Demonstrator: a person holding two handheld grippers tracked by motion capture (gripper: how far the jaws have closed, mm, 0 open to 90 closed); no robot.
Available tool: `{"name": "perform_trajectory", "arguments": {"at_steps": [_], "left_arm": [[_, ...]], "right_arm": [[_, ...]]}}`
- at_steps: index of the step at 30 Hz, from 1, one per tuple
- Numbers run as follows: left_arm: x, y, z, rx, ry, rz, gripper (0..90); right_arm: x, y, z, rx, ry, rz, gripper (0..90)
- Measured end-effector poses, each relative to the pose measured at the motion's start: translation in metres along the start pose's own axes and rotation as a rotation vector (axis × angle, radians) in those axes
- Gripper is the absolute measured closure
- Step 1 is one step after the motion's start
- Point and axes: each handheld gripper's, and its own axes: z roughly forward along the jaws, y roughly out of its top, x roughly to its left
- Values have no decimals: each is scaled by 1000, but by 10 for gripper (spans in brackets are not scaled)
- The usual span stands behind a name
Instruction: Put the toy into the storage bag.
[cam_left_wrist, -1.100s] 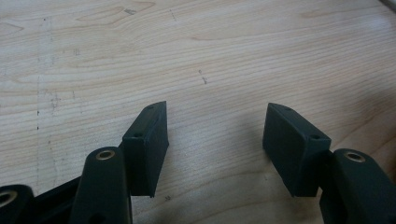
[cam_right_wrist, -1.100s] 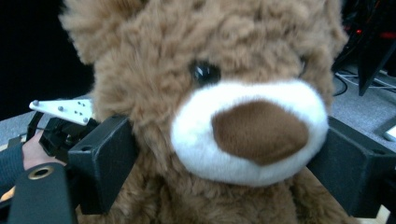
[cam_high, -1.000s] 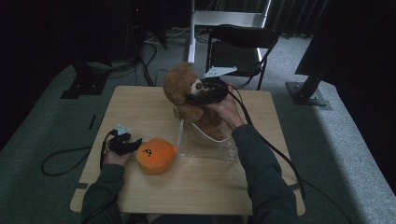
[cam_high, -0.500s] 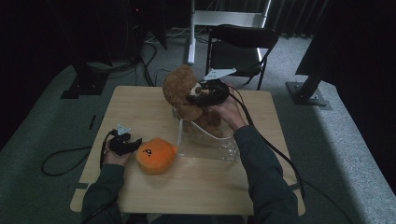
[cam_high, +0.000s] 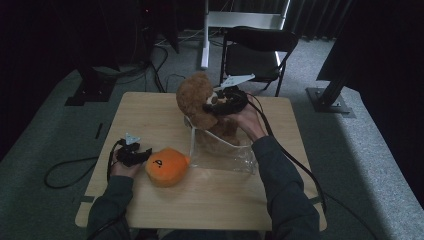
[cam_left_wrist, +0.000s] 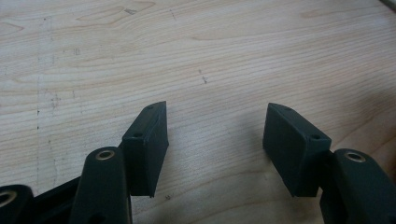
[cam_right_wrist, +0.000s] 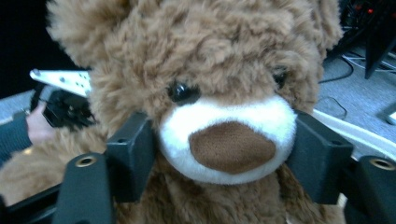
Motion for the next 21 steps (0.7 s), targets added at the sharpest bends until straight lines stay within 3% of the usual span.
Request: {"name": "perform_trajectory", "arguments": {"at_steps": [5,21], "left_arm": [[0,0,0,0,0,0,411],[0,0,0,0,0,0,411]], "right_arm": [[-1,3,-2,-42,8,25,209],[-4,6,-4,-82,6,65,194]]}}
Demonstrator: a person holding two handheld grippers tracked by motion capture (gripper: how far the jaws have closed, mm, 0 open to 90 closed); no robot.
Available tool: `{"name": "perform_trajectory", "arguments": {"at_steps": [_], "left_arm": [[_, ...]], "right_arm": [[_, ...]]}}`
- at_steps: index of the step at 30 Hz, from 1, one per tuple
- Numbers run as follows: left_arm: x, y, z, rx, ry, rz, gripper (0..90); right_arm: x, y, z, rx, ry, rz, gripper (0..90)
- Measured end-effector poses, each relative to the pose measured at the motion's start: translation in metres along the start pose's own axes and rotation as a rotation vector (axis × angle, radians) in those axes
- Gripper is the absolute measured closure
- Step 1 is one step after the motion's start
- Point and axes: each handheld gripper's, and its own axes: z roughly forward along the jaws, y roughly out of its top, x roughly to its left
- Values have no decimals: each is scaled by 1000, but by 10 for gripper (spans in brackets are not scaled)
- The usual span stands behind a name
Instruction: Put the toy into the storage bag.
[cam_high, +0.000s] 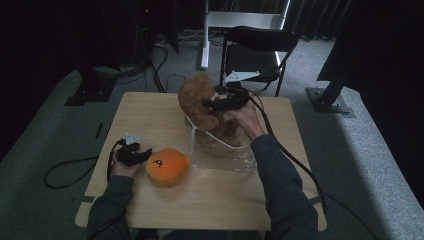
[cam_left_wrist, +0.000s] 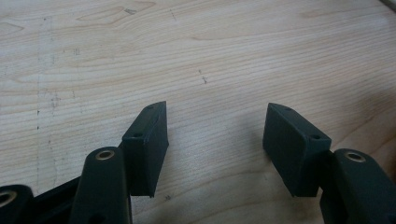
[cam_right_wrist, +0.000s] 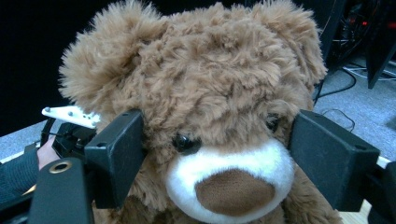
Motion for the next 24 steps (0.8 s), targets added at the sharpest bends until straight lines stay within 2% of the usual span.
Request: {"name": "perform_trajectory", "arguments": {"at_steps": [5,7,19,22,24], "left_arm": [[0,0,0,0,0,0,411],[0,0,0,0,0,0,411],[0,0,0,0,0,0,411],[0,0,0,0,0,0,411],[0,0,0,0,0,0,411]], "right_arm": [[1,0,0,-10,0,5,193],[0,1,0,-21,19,14,192],[-1,8,0,-62,8,23,196],[-3,8,1,-53,10,35,215],[-3,7,2,-17,18,25,243]]}}
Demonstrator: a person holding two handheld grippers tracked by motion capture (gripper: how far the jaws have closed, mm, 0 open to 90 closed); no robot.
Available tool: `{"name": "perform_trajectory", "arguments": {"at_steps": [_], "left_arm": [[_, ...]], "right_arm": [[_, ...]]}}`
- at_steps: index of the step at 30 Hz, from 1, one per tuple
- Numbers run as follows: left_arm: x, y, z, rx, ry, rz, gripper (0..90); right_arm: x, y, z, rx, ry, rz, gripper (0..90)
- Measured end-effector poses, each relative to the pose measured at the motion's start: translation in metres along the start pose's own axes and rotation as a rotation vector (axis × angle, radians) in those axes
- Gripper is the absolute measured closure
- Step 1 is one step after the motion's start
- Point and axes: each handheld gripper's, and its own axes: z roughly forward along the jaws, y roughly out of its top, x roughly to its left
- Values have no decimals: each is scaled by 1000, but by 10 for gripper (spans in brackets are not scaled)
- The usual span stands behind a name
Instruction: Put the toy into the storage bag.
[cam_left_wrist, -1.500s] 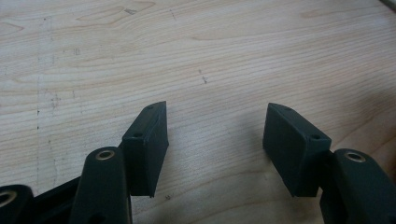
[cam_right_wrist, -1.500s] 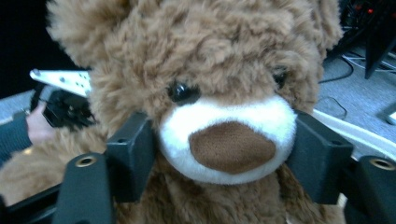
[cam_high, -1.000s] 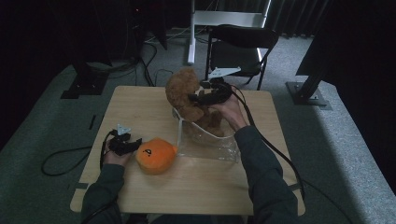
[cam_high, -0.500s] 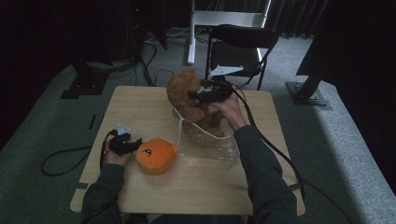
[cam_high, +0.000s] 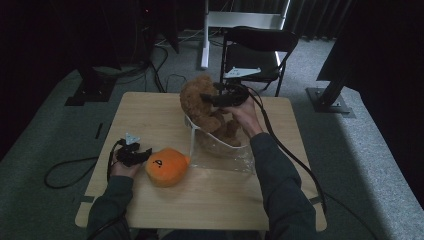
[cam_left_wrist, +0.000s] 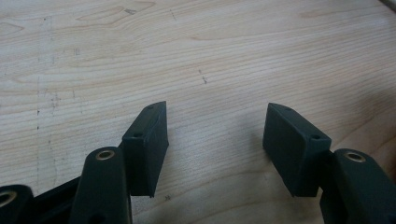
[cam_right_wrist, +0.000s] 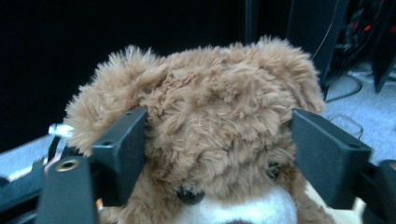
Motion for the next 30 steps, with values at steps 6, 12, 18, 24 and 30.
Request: {"name": "perform_trajectory", "arguments": {"at_steps": [6,12,18,24,30], "left_arm": [[0,0,0,0,0,0,411],[0,0,0,0,0,0,411],[0,0,0,0,0,-1,411],[0,0,0,0,-1,-1,411],[0,0,0,1,-1,0,410]], "right_arm": [[8,-11,7,127,-35,-60,289],[10,-18,8,194,-39,-42,338],[12,-23,2,197,-24,-34,347],[23,-22,-9,152,-65,-85,345],[44,-16,-30,49,-4,-114,362]]}}
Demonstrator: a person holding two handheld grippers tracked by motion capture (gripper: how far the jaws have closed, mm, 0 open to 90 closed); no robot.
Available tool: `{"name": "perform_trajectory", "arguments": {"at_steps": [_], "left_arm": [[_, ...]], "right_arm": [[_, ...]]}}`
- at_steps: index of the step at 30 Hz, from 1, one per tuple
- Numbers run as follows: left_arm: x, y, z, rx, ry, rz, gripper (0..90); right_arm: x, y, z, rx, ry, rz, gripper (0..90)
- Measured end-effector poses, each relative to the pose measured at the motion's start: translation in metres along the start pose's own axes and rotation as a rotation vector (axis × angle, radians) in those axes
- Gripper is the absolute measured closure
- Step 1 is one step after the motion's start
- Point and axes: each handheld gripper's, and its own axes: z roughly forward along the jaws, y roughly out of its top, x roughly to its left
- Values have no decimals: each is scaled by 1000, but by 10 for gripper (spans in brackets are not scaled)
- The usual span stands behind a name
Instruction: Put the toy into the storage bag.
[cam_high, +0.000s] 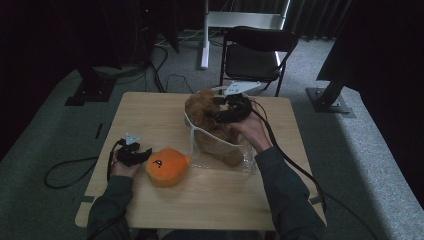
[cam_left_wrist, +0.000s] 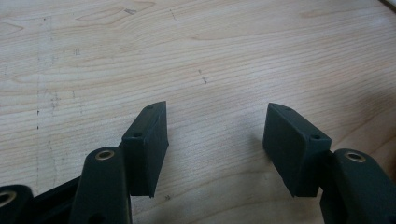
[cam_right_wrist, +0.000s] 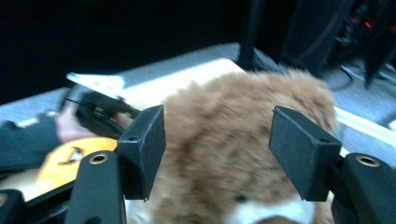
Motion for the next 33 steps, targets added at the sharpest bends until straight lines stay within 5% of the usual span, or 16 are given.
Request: {"name": "perform_trajectory", "arguments": {"at_steps": [8,9,11,20,33], "left_arm": [[0,0,0,1,0,1,409],[0,0,0,1,0,1,409],[0,0,0,1,1,2,409],[0,0,0,1,0,1,407],[0,0,0,1,1,1,406]], "right_arm": [[21,2,-17,-47,60,-40,383],[24,1,-19,-65,114,-23,401],[29,-1,-20,-77,147,-21,408],[50,-10,-23,-92,176,-61,423],[75,-28,-13,-65,152,-128,415]]}}
